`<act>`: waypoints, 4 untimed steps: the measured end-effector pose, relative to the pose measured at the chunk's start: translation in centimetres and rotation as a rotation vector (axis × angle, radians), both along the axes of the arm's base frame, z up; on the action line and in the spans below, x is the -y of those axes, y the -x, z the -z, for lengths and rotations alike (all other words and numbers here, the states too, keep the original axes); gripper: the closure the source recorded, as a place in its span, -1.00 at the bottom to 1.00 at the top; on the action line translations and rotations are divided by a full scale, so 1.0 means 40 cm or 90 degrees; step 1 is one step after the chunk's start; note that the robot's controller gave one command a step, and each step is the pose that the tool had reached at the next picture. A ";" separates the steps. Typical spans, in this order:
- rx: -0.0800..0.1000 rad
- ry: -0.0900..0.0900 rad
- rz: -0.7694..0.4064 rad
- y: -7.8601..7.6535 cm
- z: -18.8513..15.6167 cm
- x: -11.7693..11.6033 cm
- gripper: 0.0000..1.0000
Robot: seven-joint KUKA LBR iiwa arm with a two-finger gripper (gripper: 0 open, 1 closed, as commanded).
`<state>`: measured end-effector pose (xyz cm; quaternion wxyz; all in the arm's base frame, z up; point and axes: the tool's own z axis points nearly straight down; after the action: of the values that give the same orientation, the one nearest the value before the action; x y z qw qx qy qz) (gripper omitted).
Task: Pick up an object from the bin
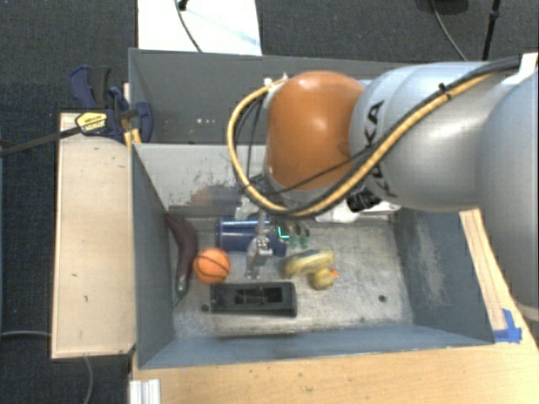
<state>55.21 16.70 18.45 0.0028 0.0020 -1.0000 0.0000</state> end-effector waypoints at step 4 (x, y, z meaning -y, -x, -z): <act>0.013 -0.006 -0.076 -0.104 0.232 0.047 1.00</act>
Offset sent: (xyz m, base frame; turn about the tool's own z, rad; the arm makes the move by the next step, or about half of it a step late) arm 0.0388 -0.0258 -0.1145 -0.1248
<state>59.37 14.83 9.16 -0.0071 0.0617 -0.9981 -0.0048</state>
